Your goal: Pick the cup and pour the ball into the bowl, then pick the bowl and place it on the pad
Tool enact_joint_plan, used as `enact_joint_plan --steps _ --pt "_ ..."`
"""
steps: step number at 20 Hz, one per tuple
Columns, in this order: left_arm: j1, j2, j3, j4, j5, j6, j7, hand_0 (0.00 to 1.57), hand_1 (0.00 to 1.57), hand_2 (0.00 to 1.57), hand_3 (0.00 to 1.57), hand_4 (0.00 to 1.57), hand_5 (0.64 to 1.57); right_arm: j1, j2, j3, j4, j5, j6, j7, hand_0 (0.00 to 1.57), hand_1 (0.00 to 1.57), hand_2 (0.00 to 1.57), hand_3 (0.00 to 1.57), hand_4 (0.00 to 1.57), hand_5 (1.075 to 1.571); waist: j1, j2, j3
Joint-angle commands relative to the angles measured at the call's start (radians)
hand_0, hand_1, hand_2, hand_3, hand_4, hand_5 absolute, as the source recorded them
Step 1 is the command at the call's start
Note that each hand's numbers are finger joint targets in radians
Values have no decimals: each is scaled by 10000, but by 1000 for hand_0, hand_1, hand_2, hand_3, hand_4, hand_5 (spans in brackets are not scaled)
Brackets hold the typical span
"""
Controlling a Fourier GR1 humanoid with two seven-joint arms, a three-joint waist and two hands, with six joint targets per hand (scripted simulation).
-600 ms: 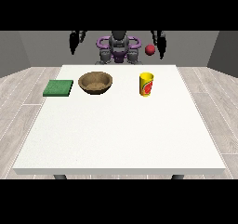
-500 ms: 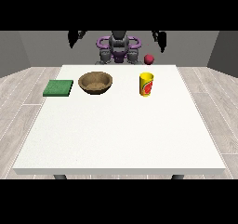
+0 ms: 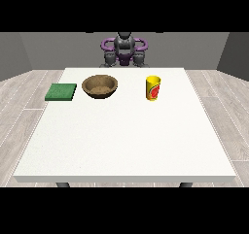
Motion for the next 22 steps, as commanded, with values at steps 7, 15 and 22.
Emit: enact_joint_plan --steps 7,15,22 --pt "272 -380 -342 -1042 731 -51 929 0 0 0 0 0 1529 -1649 339 3567 -773 973 -3784 2521 0 0 0 0 420 1571 -132 825 44" --pt "-2852 594 1345 93 531 -133 -1019 0 0 0 0 0 1507 -3114 -332 1926 -580 490 -2157 680 0 0 0 0 0 1569 -1107 5014 58" --pt "-3706 1515 2051 1893 -219 -468 -3109 0 0 0 0 0 1447 -3264 -171 1929 -802 641 -1799 -579 0 0 0 0 0 1567 -1739 6605 51"
